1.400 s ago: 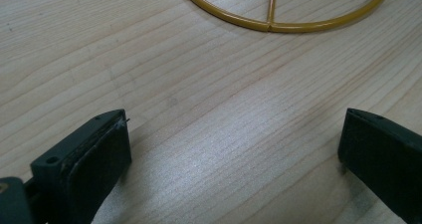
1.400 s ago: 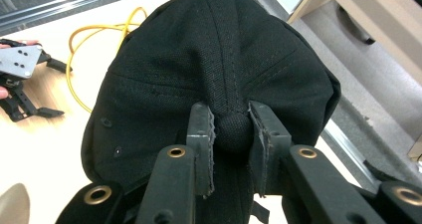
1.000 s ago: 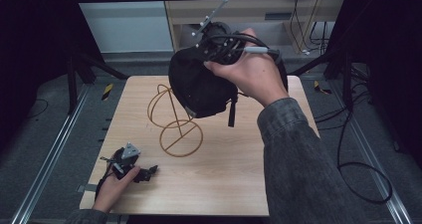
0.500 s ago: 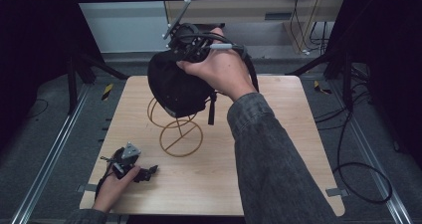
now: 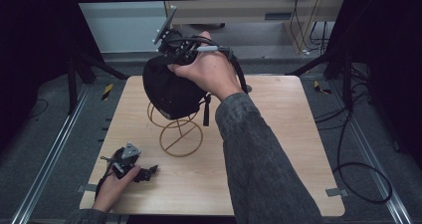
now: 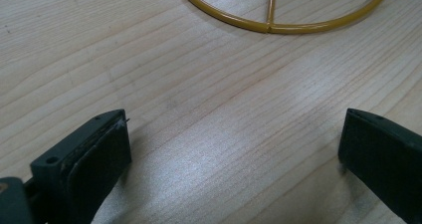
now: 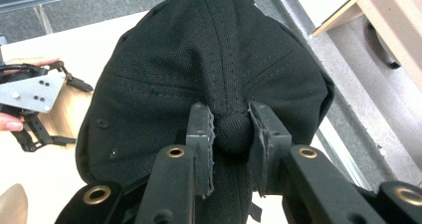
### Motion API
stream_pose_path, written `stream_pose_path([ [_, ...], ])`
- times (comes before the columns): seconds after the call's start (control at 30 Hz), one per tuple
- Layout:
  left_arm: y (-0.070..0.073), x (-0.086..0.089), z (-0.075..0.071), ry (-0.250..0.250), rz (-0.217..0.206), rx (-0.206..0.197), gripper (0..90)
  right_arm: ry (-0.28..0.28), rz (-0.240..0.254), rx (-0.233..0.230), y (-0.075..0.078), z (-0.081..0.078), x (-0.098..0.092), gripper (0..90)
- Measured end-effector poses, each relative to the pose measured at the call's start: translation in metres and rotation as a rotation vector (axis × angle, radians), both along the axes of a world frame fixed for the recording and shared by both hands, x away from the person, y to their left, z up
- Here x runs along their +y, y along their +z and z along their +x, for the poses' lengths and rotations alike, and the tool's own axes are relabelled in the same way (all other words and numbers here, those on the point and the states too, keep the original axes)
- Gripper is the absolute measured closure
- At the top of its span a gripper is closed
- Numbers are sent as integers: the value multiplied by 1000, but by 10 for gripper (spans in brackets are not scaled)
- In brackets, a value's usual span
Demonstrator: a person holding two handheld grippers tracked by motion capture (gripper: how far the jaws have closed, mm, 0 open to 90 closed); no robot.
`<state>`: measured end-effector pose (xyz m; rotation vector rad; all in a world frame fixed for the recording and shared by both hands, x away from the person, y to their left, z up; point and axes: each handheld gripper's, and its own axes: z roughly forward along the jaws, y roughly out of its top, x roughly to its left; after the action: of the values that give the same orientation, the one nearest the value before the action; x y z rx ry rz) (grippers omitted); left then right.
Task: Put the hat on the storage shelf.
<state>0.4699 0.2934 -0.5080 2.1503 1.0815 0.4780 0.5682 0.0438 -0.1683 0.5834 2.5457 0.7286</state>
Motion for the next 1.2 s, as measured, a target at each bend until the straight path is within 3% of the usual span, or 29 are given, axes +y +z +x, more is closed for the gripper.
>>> stream_pose_path([
  [0.4,0,0,0,0,-2,0,0,26,-30,39,-16,5,20,730],
  [0.77,0,0,0,-2,-2,0,0,34,-44,86,-41,16,33,725],
  [0.97,0,0,0,-1,-1,0,0,32,-31,91,-50,18,36,702],
  [1.2,0,0,0,-1,0,0,0,13,46,102,-54,18,27,596],
])
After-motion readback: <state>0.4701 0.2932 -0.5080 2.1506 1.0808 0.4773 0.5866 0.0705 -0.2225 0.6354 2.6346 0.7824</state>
